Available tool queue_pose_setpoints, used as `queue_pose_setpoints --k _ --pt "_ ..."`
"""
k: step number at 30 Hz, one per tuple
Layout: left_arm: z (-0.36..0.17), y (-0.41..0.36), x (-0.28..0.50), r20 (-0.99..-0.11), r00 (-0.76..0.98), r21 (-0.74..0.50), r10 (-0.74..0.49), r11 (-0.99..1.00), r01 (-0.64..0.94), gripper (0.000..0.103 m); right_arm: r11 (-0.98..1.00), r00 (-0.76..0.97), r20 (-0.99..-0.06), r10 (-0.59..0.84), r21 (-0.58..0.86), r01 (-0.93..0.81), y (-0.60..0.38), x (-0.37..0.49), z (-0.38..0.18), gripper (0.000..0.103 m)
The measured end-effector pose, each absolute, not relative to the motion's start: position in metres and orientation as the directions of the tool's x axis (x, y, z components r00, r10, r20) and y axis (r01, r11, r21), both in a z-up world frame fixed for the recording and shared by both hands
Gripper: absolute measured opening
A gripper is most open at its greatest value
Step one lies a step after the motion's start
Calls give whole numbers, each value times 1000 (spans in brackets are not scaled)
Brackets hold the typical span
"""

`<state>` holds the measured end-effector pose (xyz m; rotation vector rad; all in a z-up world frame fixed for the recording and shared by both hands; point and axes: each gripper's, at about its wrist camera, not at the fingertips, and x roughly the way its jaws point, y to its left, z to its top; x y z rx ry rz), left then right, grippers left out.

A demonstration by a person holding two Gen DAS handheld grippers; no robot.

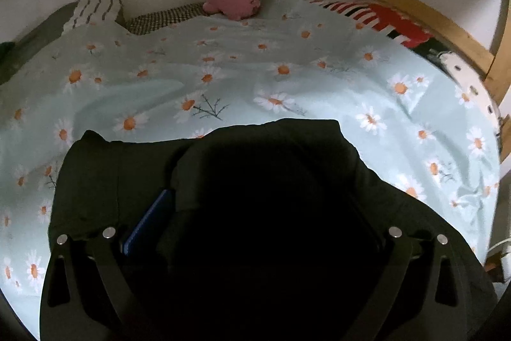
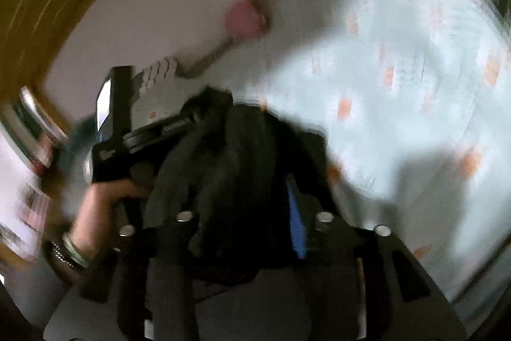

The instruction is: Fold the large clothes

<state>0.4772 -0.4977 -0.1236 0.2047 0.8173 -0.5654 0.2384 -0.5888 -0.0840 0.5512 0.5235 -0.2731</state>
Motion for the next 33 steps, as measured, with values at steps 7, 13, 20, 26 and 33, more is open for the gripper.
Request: queue_pose_setpoints --k 7,13,20,26,33 --pt "-41 -414 419 -596 683 -119 -422 888 445 98 844 839 -470 -275 299 445 -570 218 -63 68" --pt "-117 -405 387 -736 573 -38 -361 867 497 98 770 830 -522 -194 444 459 -604 210 -80 88" --pt "-144 -408 364 -618 695 -7 -369 886 463 99 851 752 -556 -352 144 505 -582 211 -63 89" --pt "-149 -401 379 -611 686 -48 -394 884 465 99 898 675 -684 -277 67 436 -588 226 -64 91" --pt "-150 -393 387 -595 685 -102 -420 885 454 99 729 710 -684 167 570 378 -657 239 -109 96"
